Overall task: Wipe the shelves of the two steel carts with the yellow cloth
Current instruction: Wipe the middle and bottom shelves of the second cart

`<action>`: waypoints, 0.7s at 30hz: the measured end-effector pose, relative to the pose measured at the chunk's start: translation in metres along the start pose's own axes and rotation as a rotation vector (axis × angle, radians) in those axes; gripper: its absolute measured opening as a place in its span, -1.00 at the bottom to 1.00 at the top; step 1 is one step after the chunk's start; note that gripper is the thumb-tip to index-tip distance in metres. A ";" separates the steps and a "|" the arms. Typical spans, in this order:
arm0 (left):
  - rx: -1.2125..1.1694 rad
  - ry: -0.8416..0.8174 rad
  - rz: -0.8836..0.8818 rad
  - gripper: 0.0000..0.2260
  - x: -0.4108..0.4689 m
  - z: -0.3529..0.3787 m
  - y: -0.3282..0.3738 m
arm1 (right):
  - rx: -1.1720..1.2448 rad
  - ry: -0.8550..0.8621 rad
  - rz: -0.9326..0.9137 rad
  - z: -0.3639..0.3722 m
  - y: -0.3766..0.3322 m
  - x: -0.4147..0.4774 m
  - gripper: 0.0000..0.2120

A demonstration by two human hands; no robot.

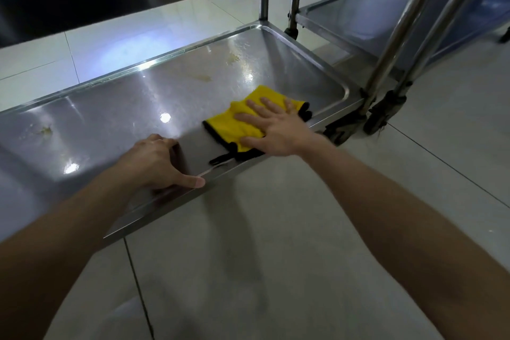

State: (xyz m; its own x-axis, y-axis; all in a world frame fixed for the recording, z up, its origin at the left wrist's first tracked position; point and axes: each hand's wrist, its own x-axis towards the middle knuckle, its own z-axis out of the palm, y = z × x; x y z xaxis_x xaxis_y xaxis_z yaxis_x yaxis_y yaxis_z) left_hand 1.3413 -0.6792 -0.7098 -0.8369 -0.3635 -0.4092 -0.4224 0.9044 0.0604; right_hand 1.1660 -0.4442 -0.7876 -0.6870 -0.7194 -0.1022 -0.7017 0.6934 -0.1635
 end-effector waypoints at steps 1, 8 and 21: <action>0.004 -0.005 -0.001 0.39 0.000 0.000 0.000 | -0.009 -0.008 0.055 -0.005 0.025 0.003 -0.25; -0.009 -0.010 0.007 0.43 -0.001 0.001 -0.002 | 0.072 -0.019 0.346 -0.023 0.137 0.047 -0.04; -0.054 0.070 -0.023 0.26 -0.005 0.009 -0.003 | -0.006 -0.073 -0.052 -0.002 -0.049 0.081 -0.28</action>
State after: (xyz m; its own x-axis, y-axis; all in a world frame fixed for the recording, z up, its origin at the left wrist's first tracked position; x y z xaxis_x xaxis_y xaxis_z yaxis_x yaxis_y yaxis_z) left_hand 1.3500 -0.6777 -0.7158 -0.8485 -0.4001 -0.3464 -0.4580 0.8831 0.1019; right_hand 1.1440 -0.5364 -0.7856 -0.6345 -0.7550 -0.1653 -0.7372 0.6554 -0.1642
